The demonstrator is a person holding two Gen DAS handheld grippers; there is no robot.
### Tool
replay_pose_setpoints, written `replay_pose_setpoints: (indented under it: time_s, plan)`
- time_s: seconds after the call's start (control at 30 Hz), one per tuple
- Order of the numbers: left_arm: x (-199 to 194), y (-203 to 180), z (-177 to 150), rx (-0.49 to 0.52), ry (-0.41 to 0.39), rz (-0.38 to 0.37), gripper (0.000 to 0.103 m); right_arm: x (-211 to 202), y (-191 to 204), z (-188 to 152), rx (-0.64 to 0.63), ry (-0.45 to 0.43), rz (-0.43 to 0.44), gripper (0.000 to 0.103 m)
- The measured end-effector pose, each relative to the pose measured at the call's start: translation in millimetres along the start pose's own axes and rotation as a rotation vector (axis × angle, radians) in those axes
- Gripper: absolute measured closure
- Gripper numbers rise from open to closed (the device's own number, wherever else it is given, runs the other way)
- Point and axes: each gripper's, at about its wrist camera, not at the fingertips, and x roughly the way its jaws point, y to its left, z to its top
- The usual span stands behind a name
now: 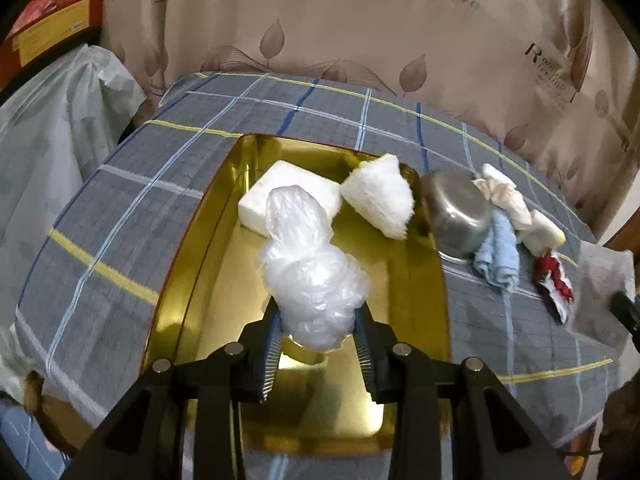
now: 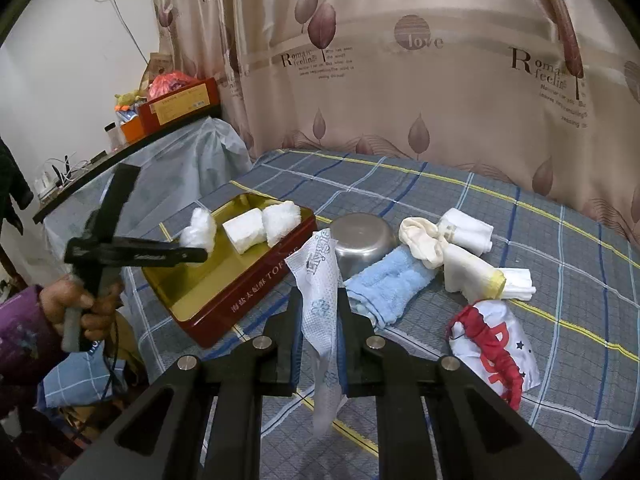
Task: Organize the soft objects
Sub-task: 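Lower the plastic bag into the gold tin and open the left gripper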
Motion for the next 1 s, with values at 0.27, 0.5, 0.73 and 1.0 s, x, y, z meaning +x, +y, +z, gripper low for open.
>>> replay_pose_setpoints:
  time_s: [0.27, 0.5, 0.73, 1.0]
  plan:
    - [34, 12, 19, 0.029, 0.055, 0.042, 0.066, 4, 2, 1, 0.001, 0.006, 0.008, 0.091]
    - [45, 13, 22, 0.043, 0.083, 0.052, 0.06, 7, 3, 0, 0.007, 0.013, 0.016, 0.091]
    - [46, -2, 16, 0.14, 0.082, 0.211, 0.056, 6, 5, -1, 0.006, 0.015, 0.015, 0.091]
    - [28, -16, 11, 0.229, 0.003, 0.285, 0.056, 4, 12, 2, 0.0, 0.012, 0.023, 0.091]
